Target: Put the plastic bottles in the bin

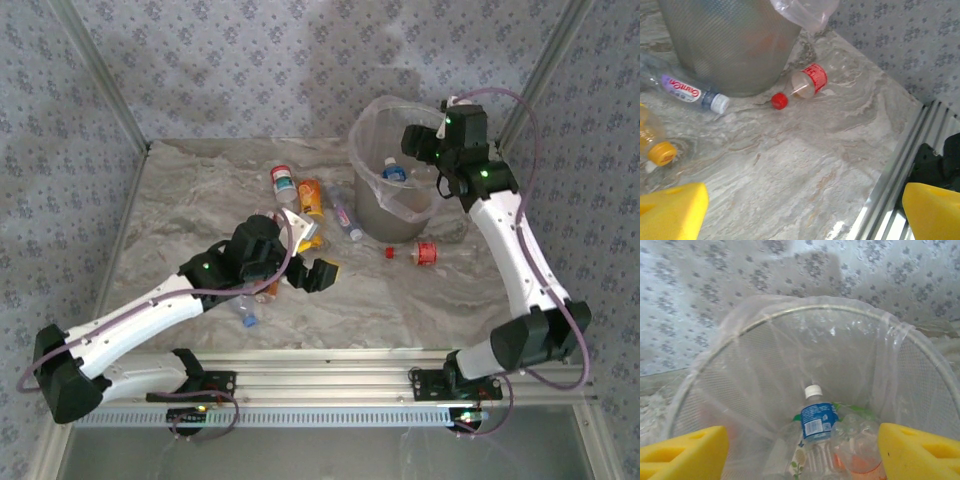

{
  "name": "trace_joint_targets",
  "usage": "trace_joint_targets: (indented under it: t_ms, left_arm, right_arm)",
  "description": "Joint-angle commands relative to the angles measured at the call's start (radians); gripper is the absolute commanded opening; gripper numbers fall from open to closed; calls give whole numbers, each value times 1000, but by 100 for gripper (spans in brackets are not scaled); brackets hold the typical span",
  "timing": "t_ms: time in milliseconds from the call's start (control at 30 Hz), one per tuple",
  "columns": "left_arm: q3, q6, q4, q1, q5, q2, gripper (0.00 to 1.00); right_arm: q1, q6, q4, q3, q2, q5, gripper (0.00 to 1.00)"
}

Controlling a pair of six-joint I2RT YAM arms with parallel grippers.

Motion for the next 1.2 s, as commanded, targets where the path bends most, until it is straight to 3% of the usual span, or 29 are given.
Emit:
trace_joint_targets:
  t_ms: [0,233,467,600,833,1167]
  left_arm:
    - [9,45,-79,-4,-95,-25,100]
    - [27,-36,-252,51,-221,-14,100]
    - [29,-146,-371,152,-228,12,99]
    - [44,-179,-472,199,-228,70,92]
    - [69,-214,-552,243,-228,191,82]
    - [107,-220,-573,254,-216,369,74]
  right_arm:
    - [38,-84,19,-49,-80,-46,81]
    - [161,-121,-50,-192,-261,-90,86]
    - [213,-67,-134,-298,-375,-319,90]
    - [217,-29,-142,-360,-414,-408,90]
    - [222,25,-100,-488,-452,-431,90]
    - [226,46,-63,-513,-434,-437,90]
